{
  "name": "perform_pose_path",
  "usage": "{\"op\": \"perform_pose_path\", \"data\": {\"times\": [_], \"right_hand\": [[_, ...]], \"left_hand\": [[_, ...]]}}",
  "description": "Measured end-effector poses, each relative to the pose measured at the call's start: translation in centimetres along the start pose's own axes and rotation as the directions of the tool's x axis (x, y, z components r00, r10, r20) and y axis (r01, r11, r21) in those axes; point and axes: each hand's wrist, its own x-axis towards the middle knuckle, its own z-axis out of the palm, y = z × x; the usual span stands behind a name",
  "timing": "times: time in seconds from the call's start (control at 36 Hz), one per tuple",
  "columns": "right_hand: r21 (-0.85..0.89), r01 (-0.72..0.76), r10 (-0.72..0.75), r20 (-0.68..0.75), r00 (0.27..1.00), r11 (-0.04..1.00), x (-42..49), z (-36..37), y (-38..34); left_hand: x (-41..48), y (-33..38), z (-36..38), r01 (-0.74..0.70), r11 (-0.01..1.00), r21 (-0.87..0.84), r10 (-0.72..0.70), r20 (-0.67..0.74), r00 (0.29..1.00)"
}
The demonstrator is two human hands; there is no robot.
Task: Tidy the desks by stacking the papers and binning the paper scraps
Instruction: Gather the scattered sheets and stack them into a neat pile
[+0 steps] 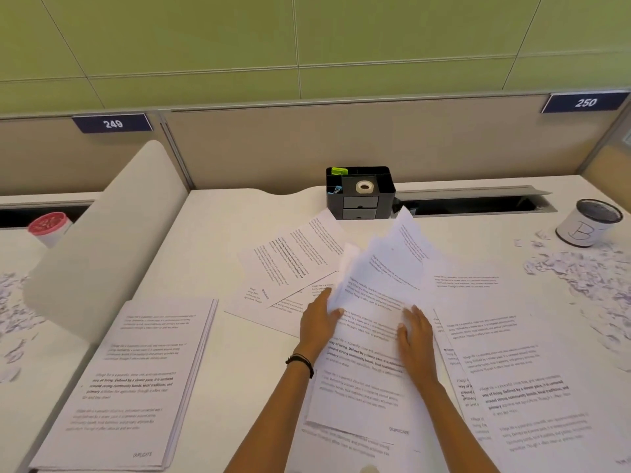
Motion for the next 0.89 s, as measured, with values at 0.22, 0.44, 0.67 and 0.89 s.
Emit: {"op": "perform_pose_path", "data": {"times": [0.22,0.44,0.67,0.89], "right_hand": [[0.273,-0.142,0.172,-0.087,0.981,0.951,1.7,-1.0,-2.7],[0.647,-0.302,0.329,0.083,0.941,0.7,3.3,-3.0,-6.2],[0.715,-0.201,0.176,0.109,0.978,0.669,4.7,-5.4,-9.9],[0.768,0.019,-0.024,-0.005,1.0,0.64,4.9,-8.6,-15.2]], "left_hand": [[0.7,-0.1,-3.8,-0.091,0.99,-0.106,0.077,-0.132,0.988],[0.1,-0.1,-6.5,-0.18,0.941,-0.288,0.112,-0.236,0.965],[-1.0,0.6,-8.4,-0.244,0.825,-0.51,0.104,-0.288,0.952],[-1.4,3.0,-9.6,-0.351,0.725,-0.592,0.079,-0.435,0.897]]}}
